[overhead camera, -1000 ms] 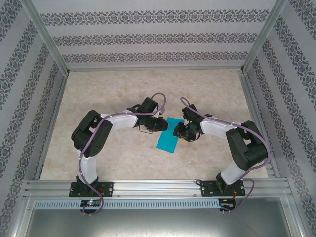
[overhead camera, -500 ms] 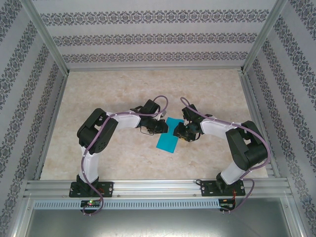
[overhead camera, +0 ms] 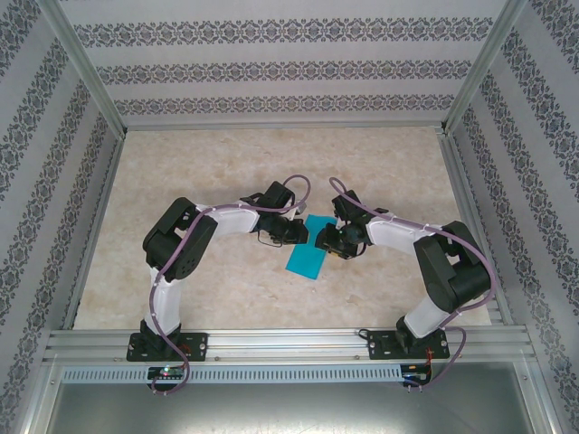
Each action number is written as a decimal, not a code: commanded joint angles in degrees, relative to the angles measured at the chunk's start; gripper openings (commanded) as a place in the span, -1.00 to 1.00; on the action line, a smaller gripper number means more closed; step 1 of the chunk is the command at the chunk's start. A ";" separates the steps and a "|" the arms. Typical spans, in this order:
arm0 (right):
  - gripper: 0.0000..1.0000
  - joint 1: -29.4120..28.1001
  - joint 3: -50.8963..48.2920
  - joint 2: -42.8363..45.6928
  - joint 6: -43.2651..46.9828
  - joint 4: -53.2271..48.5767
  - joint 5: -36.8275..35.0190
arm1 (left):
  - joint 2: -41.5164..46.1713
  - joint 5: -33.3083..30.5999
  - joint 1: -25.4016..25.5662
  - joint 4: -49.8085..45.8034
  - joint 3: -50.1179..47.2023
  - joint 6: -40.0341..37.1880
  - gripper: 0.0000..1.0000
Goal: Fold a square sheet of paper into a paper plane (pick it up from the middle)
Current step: Hold the square sheet of paper at the center of the table.
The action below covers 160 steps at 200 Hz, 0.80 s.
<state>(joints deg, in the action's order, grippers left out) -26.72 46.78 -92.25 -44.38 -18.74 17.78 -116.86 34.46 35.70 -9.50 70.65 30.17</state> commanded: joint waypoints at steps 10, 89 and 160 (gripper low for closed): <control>-0.01 0.24 0.25 6.11 1.23 -4.03 -2.49 | -3.53 -4.66 0.60 -3.86 -0.34 -2.36 -0.68; -0.41 1.43 -8.36 15.75 -9.41 13.28 6.04 | -4.34 -4.44 0.86 -3.80 -0.16 -2.66 -0.68; -0.54 3.39 -7.15 6.52 -8.04 18.12 9.36 | -4.17 -4.05 1.03 -3.79 -0.32 -2.49 -0.69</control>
<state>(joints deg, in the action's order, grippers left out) -24.71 39.07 -83.53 -52.77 -3.25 25.15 -117.30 34.48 35.79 -9.63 71.20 29.47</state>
